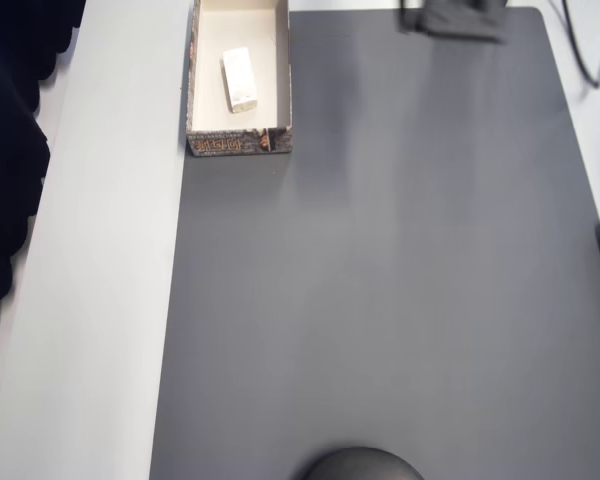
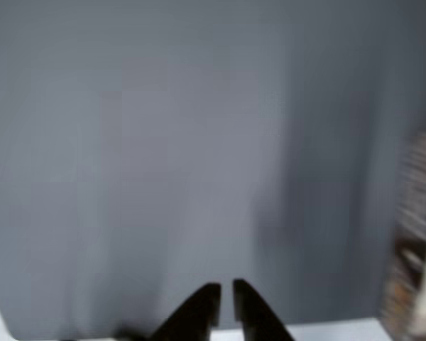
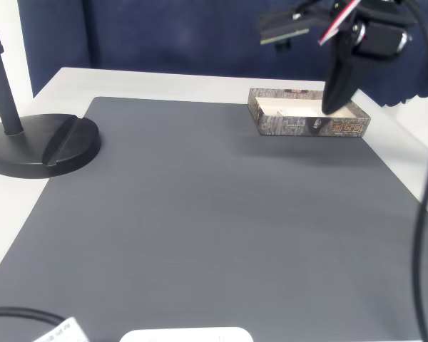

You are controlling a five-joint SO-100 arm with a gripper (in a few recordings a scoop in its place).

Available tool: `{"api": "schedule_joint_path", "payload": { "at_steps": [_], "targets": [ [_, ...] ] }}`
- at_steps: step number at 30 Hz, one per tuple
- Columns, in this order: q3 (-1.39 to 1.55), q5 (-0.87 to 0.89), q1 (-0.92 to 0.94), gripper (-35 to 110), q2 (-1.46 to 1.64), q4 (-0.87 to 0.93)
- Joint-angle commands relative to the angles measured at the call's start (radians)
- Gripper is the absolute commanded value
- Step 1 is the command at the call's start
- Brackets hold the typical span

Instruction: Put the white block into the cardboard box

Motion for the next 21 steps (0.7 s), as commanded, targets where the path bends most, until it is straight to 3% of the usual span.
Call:
{"api": "schedule_joint_path", "payload": {
  "at_steps": [1, 10, 21],
  "targets": [
    [0.077, -0.137, -0.179, -2, 0.156, -0.034],
    [0.314, -0.334, -0.416, -2, 0.460, -0.061],
    [0.678, -0.350, -0.486, -2, 0.864, -0.156]
  ]
}}
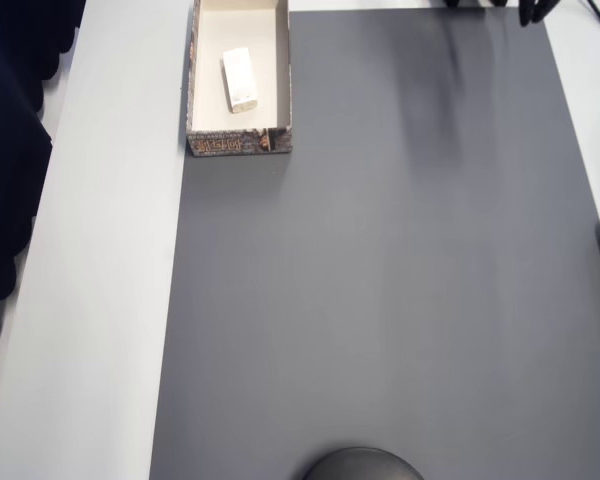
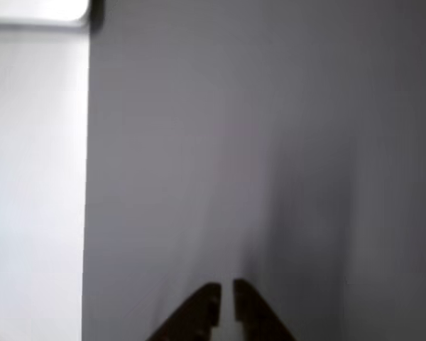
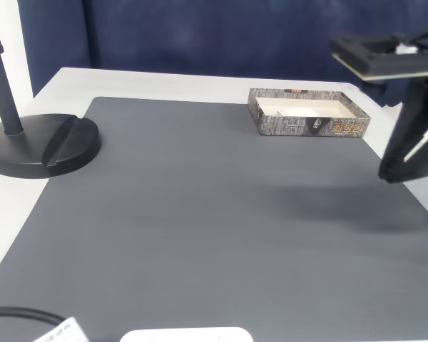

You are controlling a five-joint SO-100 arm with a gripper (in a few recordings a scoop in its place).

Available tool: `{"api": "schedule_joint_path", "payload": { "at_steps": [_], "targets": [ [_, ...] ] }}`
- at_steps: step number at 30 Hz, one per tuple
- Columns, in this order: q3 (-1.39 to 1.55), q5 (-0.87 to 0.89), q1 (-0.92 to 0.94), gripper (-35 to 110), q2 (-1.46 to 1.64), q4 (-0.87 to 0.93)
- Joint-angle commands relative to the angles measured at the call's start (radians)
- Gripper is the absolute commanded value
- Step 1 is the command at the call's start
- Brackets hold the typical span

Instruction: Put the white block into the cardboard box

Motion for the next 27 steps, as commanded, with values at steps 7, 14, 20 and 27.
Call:
{"api": "schedule_joint_path", "payload": {
  "at_steps": [7, 14, 20, 27],
  "targets": [
    [0.356, 0.071, -0.011, -2, 0.339, -0.258],
    [0.522, 0.091, 0.000, -2, 0.469, -0.364],
    [0.603, 0.081, 0.008, -2, 0.557, -0.373],
    [0.667, 0.080, 0.031, -2, 0.612, -0.376]
  ]
}}
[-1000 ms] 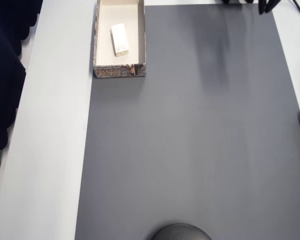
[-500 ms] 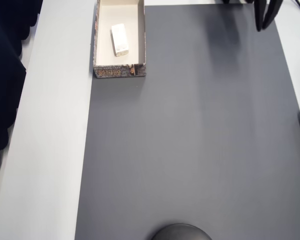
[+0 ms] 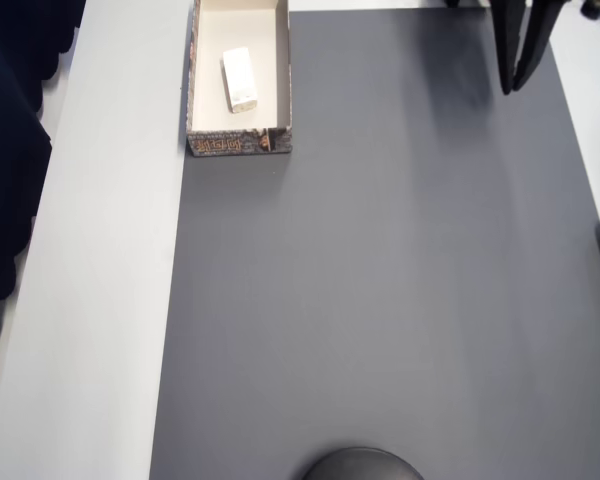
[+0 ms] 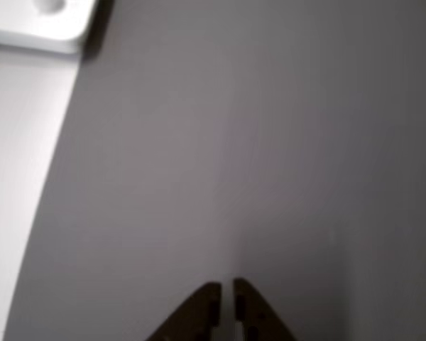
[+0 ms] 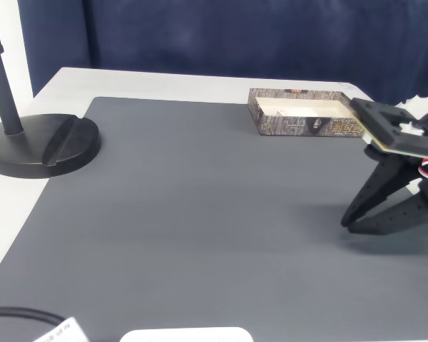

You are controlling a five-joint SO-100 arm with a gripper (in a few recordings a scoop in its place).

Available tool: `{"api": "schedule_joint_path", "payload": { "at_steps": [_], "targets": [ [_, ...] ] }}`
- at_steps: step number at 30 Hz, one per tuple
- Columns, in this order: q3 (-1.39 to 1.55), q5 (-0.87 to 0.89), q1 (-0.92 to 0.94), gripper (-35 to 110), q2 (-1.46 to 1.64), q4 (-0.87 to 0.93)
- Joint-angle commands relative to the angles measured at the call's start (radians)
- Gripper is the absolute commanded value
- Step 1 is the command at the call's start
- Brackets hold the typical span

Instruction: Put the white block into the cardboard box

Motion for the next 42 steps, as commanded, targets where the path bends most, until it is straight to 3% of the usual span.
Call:
{"api": "schedule_joint_path", "payload": {
  "at_steps": [1, 42],
  "targets": [
    [0.015, -0.003, 0.028, -2, 0.029, -0.026],
    [0.075, -0.035, 0.058, -2, 0.107, 0.094]
  ]
}}
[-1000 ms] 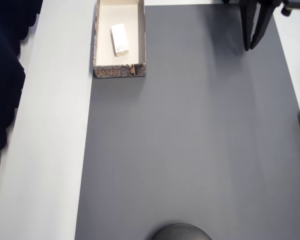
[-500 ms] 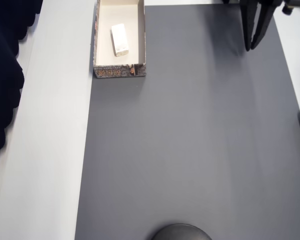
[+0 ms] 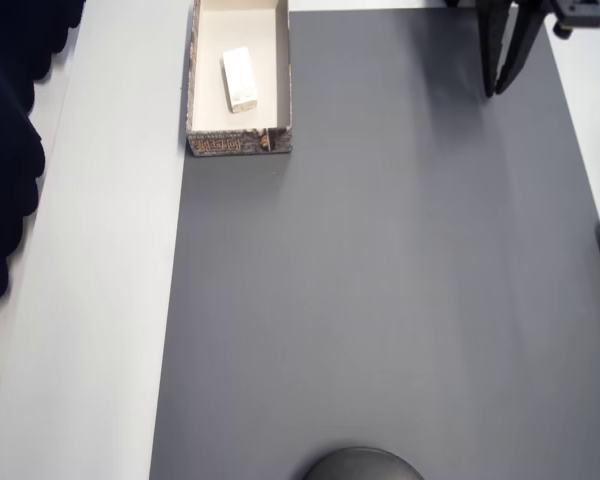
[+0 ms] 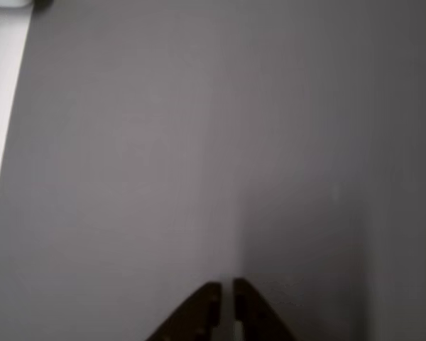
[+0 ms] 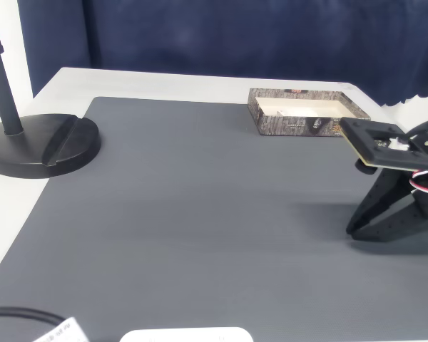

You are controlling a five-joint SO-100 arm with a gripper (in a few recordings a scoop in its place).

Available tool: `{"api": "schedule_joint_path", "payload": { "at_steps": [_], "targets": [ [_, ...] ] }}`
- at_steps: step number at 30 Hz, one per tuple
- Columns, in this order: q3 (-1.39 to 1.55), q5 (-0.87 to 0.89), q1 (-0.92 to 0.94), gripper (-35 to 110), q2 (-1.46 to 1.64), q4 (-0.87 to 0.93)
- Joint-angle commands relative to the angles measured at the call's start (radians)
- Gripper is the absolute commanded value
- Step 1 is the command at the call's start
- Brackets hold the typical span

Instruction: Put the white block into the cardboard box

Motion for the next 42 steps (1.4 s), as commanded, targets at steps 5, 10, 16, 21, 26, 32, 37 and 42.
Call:
{"api": "schedule_joint_path", "payload": {
  "at_steps": [5, 10, 16, 21, 26, 32, 37, 42],
  "targets": [
    [0.018, -0.015, 0.002, -2, 0.034, 0.005],
    [0.018, -0.072, 0.002, -2, 0.034, 0.015],
    [0.018, -0.080, 0.002, -2, 0.034, 0.017],
    [0.018, -0.080, 0.002, -2, 0.034, 0.017],
    [0.018, -0.080, 0.002, -2, 0.034, 0.017],
    [0.018, -0.080, 0.002, -2, 0.034, 0.017],
    [0.018, -0.080, 0.002, -2, 0.034, 0.018],
    [0.018, -0.080, 0.002, -2, 0.034, 0.018]
  ]
}}
